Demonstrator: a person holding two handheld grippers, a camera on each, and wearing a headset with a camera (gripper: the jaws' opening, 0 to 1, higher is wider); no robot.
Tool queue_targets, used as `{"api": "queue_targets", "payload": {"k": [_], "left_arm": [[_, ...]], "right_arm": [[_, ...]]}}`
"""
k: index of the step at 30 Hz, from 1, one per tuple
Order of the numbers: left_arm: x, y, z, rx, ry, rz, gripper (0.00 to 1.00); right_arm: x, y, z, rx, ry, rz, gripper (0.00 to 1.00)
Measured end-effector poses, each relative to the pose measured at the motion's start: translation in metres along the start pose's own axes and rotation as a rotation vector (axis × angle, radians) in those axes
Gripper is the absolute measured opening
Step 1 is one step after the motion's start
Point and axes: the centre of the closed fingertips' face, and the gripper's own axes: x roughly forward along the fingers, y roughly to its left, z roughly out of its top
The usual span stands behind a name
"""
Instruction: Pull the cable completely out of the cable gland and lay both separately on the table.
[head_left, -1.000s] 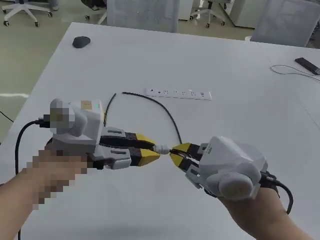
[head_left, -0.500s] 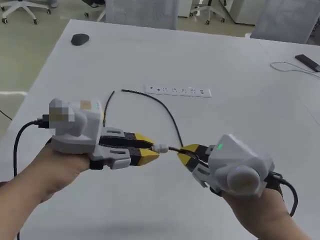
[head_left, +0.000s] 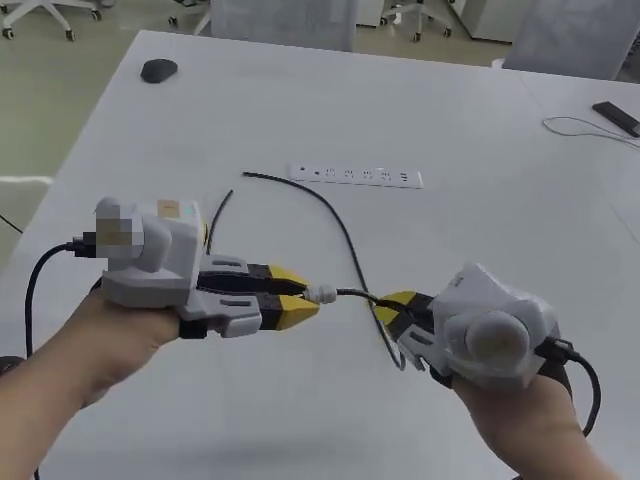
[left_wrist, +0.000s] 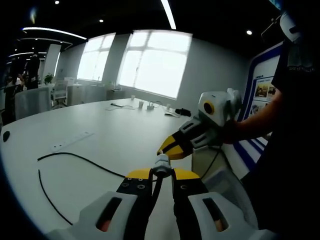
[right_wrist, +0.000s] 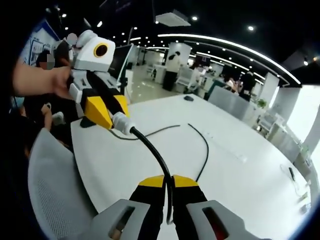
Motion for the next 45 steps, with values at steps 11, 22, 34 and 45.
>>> {"api": "queue_targets", "payload": {"k": [11,22,34,45], "left_arm": [[0.006,-0.003,-0.004,-0.011,0.001,-0.006,0.15],[0.006,-0.004,-0.008,-0.026,0.008,-0.005,0.15],[0.001,-0.001,-0.007,-0.038,0.011,0.01,0.15],[0.0,-0.003,-0.012,-0.033,0.025,0.01,0.15]], "right_arm": [[0.002,-0.014,-0.028,0.154,0.057,-0.051,0.0],[-0.002,-0.011,-0.041,0.209,0.076,-0.037,0.0],[-0.016,-0.003,-0.017,0.143,0.014,0.004,0.02],[-0.019,0.027,0.029,-0.055,-0.048,0.092,0.17]]}}
